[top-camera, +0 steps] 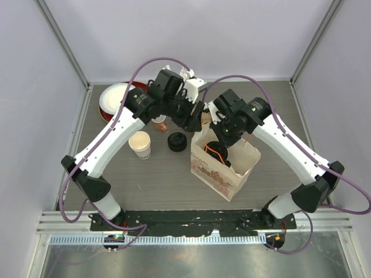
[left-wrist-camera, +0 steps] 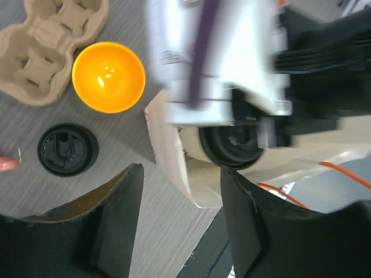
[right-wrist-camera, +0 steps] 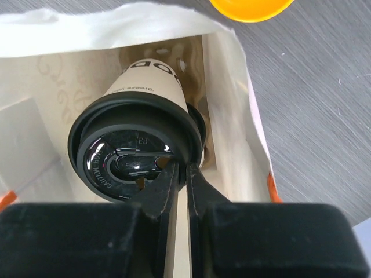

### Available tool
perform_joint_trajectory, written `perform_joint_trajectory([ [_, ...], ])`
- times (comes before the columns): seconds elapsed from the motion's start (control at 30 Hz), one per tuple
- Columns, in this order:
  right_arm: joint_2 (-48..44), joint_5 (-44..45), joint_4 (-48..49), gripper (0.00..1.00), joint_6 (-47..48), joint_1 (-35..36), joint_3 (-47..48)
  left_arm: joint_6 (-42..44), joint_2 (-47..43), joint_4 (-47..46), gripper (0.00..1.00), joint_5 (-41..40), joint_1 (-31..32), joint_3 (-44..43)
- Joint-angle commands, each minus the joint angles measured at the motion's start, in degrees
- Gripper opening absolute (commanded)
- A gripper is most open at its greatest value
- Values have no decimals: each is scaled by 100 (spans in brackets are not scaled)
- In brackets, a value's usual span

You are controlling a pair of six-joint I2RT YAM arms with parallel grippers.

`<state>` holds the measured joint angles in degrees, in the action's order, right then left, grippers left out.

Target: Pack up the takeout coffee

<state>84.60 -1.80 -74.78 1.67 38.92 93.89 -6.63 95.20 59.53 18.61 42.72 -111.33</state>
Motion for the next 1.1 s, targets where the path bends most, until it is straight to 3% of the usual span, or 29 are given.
perform_joint_trajectory([
  [0.0,303,354,-45,1,-44,-16,174,268,-414,103,64,328,-53,-469],
  [0.07,364,347,-63,1,-27,-16,183,285,-484,147,74,284,-237,-504],
  [0.27,469,365,34,1,-44,54,261,356,-678,-64,83,29,-817,-145],
  [0.47,672,540,16,1,-35,169,192,347,-713,-328,84,-25,-932,278],
  [1.07,795,638,236,4,-79,239,-248,400,-696,-380,84,90,-932,349],
])
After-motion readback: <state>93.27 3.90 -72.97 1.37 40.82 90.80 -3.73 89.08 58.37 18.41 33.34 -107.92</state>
